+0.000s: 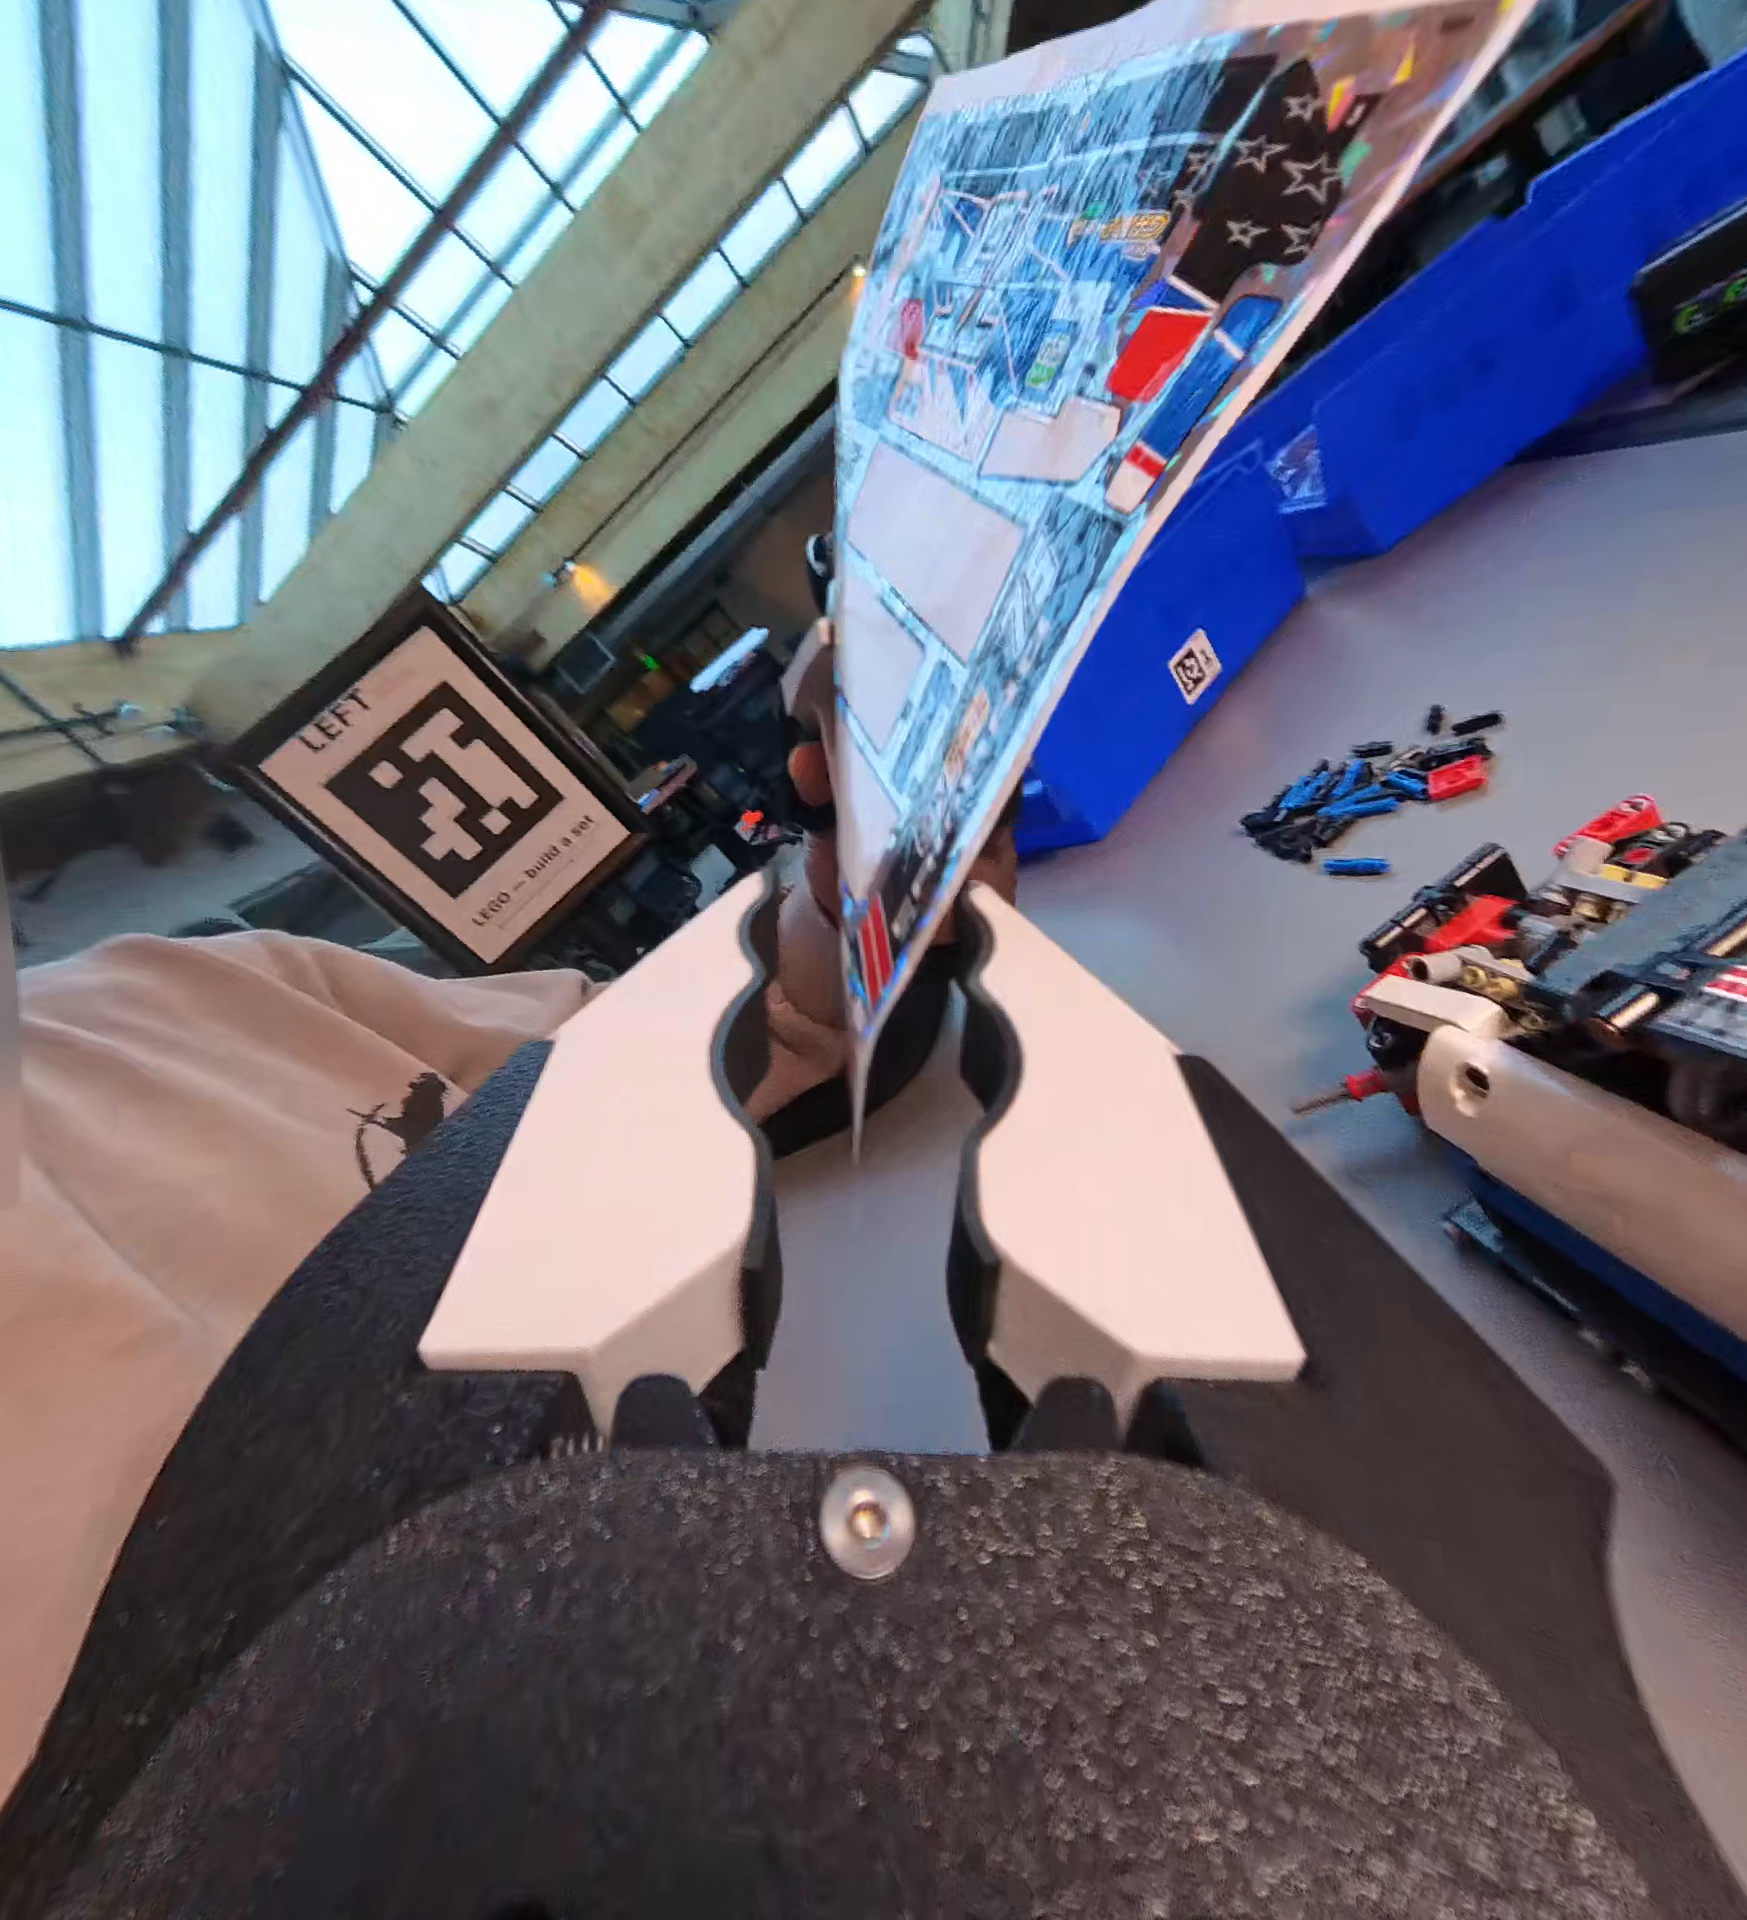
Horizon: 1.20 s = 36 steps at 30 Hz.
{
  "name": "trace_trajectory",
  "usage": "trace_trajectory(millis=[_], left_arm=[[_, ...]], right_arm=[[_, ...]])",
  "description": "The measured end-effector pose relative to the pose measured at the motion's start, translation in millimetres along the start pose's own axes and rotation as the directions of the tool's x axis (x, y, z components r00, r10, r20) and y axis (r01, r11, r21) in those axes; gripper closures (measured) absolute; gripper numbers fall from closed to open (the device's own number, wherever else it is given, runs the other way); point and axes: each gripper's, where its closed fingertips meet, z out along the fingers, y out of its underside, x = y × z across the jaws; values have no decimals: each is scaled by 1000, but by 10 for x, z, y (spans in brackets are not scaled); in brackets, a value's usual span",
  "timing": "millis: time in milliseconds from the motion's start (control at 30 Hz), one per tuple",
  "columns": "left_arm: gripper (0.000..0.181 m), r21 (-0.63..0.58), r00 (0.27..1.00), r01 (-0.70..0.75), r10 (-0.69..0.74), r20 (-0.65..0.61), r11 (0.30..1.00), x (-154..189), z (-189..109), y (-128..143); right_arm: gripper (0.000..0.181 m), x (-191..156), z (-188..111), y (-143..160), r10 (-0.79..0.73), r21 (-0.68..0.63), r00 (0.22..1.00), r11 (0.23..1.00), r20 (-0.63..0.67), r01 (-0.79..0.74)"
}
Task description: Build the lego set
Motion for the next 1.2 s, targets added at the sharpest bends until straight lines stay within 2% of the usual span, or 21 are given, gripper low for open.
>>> trace_trajectory(millis=[33,67,133,200,267,533,600,667,800,867,933,1000,1067,1200], left_arm=[[181,-15,1000,0,0,15,1000,-24,9,36],[181,-33,999,0,1,33,999,-57,12,72],[181,-102,994,-13,24,107,995,-182,11,181],[181,-182,984,-41,71,166,982,-285,4,308],[181,-212,981,-38,77,177,977,-310,18,380],[173,-306,988,29,19,153,952,-321,44,632],[181,-340,986,10,47,159,940,-333,53,707],[181,-357,978,-27,98,182,934,-366,59,735],[181,-270,983,-43,89,162,962,-287,106,602],[181,-208,987,-45,76,143,977,-241,117,514],[181,-145,990,-35,54,129,989,-213,120,432],[181,-102,993,-12,24,118,995,-203,118,390],[181,-96,993,8,3,114,995,-212,116,398],[181,-133,992,-11,27,121,991,-212,127,440]], right_arm=[[174,5,-19,-34,-16,2,1000,1000,-6,16],[181,59,-56,-73,-74,8,996,997,-54,74],[181,100,-136,-100,-187,-13,977,982,-105,187],[181,149,-211,-92,-239,-48,958,971,-159,234],[181,185,-268,-83,-274,-73,941,962,-197,265],[181,218,-391,-180,-134,-6,974,991,-184,136],[181,209,-423,-224,-118,19,977,992,-177,123],[181,215,-439,-233,-132,19,974,990,-186,138],[180,107,-430,-339,-196,101,967,972,-164,214],[163,67,-404,-344,-200,122,969,968,-142,218],[154,82,-333,-239,-205,87,971,972,-126,217],[158,117,-239,-104,-200,49,972,977,-122,207],[181,110,-179,-56,-228,51,964,970,-135,237],[181,8,-186,-125,-298,70,945,948,-137,310]])
